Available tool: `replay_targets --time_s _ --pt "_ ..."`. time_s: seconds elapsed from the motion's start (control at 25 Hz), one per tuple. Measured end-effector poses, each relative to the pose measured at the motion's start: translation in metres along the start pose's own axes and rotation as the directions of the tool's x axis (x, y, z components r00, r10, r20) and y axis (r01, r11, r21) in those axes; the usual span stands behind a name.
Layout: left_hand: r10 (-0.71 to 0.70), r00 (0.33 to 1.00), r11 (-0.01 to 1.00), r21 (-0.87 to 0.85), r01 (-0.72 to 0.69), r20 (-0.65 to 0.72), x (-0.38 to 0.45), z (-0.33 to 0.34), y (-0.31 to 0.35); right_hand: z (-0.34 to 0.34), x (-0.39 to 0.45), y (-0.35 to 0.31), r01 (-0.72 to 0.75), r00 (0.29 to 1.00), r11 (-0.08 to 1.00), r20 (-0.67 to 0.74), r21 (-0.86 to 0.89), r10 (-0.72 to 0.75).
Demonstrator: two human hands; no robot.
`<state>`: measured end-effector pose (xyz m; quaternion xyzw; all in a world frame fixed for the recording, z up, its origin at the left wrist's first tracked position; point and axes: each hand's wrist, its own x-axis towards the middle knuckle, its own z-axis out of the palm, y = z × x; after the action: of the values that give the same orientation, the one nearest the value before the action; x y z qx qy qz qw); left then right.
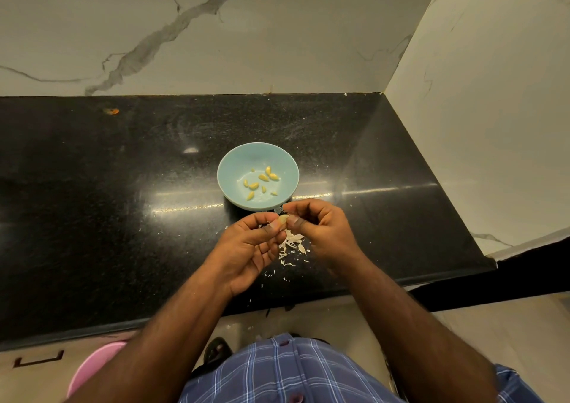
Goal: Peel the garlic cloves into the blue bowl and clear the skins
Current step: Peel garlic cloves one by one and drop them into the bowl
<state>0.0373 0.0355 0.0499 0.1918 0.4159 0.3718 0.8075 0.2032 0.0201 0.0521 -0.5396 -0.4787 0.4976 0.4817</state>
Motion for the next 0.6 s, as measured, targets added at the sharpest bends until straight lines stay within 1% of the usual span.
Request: replay_targets --time_s 0.08,0.24,0.4,0.6 --pt "0.022 1.000 1.000 0.013 -0.021 -0.011 0.0013 -0.0010 0.0005 -0.0020 0.0009 -0.0002 -0.021 1.000 1.000 -0.001 0.002 0.021" --pt "0.065 0.997 0.995 0.073 -0.063 -0.037 0.0030 -0.0023 -0.0002 -0.0048 0.0013 -0.0027 0.018 1.000 1.000 0.007 -0.006 -0.018" --pt "0.114 0.992 0.982 0.156 -0.105 -0.052 0.0023 -0.0024 -0.0014 -0.0039 0.0033 -0.0004 0.030 1.000 0.998 -0.001 -0.051 -0.030" --pt "0.133 0.989 0.973 0.197 -0.116 -0.072 0.0001 0.0001 0.0010 -0.0009 0.0032 0.0012 0.034 0.999 0.995 -0.024 -0.099 -0.037"
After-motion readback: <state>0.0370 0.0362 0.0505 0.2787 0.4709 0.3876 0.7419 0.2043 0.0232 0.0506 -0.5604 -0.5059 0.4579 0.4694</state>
